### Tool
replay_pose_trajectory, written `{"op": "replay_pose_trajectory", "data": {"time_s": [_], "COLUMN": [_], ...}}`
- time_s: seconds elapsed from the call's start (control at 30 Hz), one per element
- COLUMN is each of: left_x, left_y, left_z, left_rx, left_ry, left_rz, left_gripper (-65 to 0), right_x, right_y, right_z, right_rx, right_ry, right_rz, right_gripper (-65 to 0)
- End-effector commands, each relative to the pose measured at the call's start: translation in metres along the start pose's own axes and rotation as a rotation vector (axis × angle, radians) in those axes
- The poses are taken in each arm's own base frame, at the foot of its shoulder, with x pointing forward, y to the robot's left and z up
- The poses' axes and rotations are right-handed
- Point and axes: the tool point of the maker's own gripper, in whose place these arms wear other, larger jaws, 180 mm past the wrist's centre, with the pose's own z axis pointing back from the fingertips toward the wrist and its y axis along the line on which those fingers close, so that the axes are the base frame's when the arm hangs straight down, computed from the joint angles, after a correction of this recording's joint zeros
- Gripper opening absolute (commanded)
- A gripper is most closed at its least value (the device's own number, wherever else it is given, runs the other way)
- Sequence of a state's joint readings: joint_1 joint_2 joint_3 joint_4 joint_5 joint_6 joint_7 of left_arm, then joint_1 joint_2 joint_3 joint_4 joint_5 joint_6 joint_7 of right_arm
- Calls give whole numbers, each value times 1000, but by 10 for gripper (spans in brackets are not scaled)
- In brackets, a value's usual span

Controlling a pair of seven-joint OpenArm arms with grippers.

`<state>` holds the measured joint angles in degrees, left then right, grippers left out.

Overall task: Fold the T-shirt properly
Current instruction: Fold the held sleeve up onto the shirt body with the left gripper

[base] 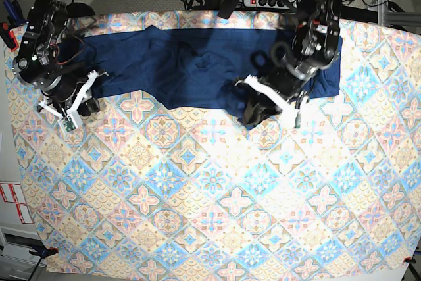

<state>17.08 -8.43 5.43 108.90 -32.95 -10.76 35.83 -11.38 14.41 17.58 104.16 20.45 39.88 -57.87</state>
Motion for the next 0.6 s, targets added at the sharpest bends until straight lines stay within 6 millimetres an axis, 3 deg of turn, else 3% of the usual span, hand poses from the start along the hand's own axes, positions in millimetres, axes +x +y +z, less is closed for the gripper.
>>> {"op": "replay_pose_trajectory", "data": {"time_s": [0.0,0.13,0.33,0.57], "left_x": [12,9,-7,-22], "left_y": [-1,23,57,67], "left_z": [11,41,70,91], "left_rx": [3,95,215,312], "left_ry": [-48,-59,-25,47], "left_rz": [-5,10,22,-128], "left_gripper": [-650,-650,-650,-650], "right_x": [14,13,12,12], "right_y": [-5,-4,-4,-4], "right_z": [4,4,4,4], "right_rx": [-9,-9,-8,-6], "right_ry": [-45,-44,-40,-38], "right_rz": [18,17,16,16], "right_gripper": [-515,-515,-515,-515]}}
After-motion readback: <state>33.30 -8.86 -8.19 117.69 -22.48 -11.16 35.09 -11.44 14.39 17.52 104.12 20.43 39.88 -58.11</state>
